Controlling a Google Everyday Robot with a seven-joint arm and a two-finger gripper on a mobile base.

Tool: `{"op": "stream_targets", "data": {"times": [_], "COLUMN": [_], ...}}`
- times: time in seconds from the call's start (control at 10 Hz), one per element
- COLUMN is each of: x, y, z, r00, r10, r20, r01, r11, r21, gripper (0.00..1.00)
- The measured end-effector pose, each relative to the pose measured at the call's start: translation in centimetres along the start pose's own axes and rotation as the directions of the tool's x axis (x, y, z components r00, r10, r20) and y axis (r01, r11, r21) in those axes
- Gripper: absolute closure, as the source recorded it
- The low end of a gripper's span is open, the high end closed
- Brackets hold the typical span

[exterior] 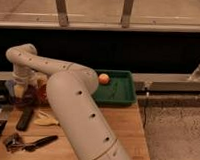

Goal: Wipe purple bowl with sponge

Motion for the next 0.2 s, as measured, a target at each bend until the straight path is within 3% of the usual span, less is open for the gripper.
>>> {"op": "stream_targets", "data": {"times": [0.2], "x": [-0.33], "y": [1.31], "z": [0.2], "r00": [1.0], "r10": [-0.019], "r20": [-0.016], "r01": [0.019], "r11": [1.0], "r21": [-0.011], "gripper": [1.0]}}
